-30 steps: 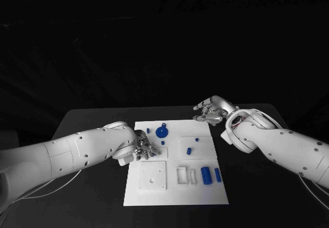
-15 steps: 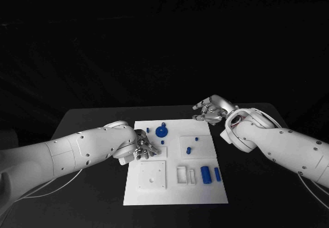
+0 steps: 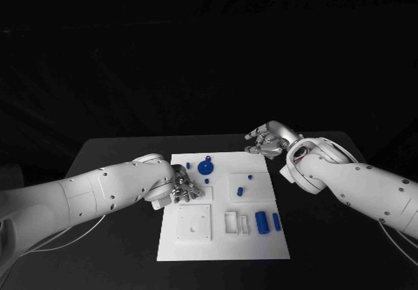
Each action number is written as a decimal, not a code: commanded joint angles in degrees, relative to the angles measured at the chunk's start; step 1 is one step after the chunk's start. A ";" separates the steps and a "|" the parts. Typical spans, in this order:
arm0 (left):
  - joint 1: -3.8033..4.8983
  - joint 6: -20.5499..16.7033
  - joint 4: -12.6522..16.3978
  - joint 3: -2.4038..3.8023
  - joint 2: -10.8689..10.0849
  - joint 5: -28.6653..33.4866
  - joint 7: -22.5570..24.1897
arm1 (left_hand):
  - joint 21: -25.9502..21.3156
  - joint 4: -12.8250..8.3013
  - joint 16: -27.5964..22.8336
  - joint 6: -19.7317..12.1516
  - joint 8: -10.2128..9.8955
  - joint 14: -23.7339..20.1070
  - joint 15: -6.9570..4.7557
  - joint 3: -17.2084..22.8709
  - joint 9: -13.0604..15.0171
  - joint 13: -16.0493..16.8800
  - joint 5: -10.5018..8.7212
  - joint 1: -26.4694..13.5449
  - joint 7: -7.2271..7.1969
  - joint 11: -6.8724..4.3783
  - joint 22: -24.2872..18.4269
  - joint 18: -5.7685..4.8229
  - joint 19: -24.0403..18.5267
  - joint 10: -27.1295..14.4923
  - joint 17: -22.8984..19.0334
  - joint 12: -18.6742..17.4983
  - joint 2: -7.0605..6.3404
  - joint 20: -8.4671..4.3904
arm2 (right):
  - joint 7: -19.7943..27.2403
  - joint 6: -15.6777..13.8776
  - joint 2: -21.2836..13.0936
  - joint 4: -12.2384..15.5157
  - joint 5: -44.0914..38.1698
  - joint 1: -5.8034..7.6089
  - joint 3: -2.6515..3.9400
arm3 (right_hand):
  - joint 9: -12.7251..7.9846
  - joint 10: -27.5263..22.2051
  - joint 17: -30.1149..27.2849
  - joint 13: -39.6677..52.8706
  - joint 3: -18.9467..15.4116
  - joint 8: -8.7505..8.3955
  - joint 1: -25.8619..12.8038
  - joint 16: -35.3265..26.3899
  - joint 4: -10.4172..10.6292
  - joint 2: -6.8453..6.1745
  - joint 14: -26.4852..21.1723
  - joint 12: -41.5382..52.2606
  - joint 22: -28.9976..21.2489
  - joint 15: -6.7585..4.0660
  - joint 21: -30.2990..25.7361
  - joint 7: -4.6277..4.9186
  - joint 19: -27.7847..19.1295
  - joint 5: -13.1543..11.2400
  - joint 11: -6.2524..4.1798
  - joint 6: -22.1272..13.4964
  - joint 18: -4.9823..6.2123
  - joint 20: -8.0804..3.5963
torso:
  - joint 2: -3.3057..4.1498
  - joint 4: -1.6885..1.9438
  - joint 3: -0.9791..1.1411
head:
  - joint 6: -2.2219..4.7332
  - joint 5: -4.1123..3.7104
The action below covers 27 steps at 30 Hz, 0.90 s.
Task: Assemble the parts on the task board
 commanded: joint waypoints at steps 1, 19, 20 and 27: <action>-0.38 0.23 0.21 -0.22 -0.14 -0.22 -0.21 | 0.28 -0.73 0.09 -0.49 -0.29 0.16 -0.27 1.25 -0.57 -0.12 2.34 0.78 -0.10 -0.33 0.94 -0.76 -0.05 2.45 -0.15 -0.20 0.59 -0.22 | 0.51 0.63 -0.02 0.07 -0.14 -0.05 0.03 | 0.05 0.03 -0.09 -0.06 0.24 -0.08 -0.59 -0.18 0.12 -0.21 0.08 -0.05 4.05 -0.20 -0.14 0.00 0.79 0.34 -0.40 0.42 0.52 -0.14 | 0.00 0.00 0.01 | 0.03 -0.02; -0.39 -0.62 2.33 -0.18 -1.18 0.02 0.87 | 0.72 -7.49 0.14 -1.34 0.51 0.35 -0.21 7.71 0.74 -0.26 11.24 -2.16 0.19 -0.23 0.98 -0.48 -0.21 2.53 0.04 -0.23 1.88 -0.16 | 0.51 0.91 -0.03 -0.07 -0.07 -0.48 0.03 | 0.05 0.15 -0.07 -0.03 0.34 -0.08 -0.73 -0.18 0.18 -0.21 0.19 0.02 4.10 -0.24 0.04 -0.02 0.86 0.71 -0.44 0.47 0.49 -0.17 | -0.03 0.04 0.06 | 0.18 0.14; -0.39 -0.70 2.46 -0.18 -1.26 0.03 0.90 | 0.75 -7.61 0.21 -1.28 0.53 0.40 -0.21 7.77 0.75 -0.25 11.39 -2.14 0.19 -0.24 0.99 -0.47 -0.20 2.54 0.15 -0.18 1.88 -0.16 | 0.51 0.94 -0.03 -0.09 -0.06 -0.50 0.03 | 0.05 0.15 -0.07 -0.03 0.34 -0.08 -0.73 -0.18 0.18 -0.21 0.19 0.02 4.10 -0.24 0.04 -0.02 0.86 0.71 -0.44 0.47 0.49 -0.17 | -0.06 0.04 0.06 | 0.16 0.15; -0.35 -1.04 3.25 -0.09 -1.72 0.03 1.03 | 1.02 -9.17 0.91 -0.76 0.37 0.81 -0.12 8.55 0.54 -0.36 11.95 -2.28 0.24 -0.24 1.01 -0.20 -0.14 2.58 1.16 0.56 2.48 -0.02 | 0.49 1.14 0.05 -0.27 -0.01 -0.68 0.03 | 0.05 0.15 -0.07 -0.03 0.34 -0.08 -0.73 -0.18 0.18 -0.21 0.19 0.02 4.10 -0.24 0.04 -0.02 0.86 0.71 -0.44 0.47 0.49 -0.17 | -0.06 0.01 0.07 | 0.20 0.27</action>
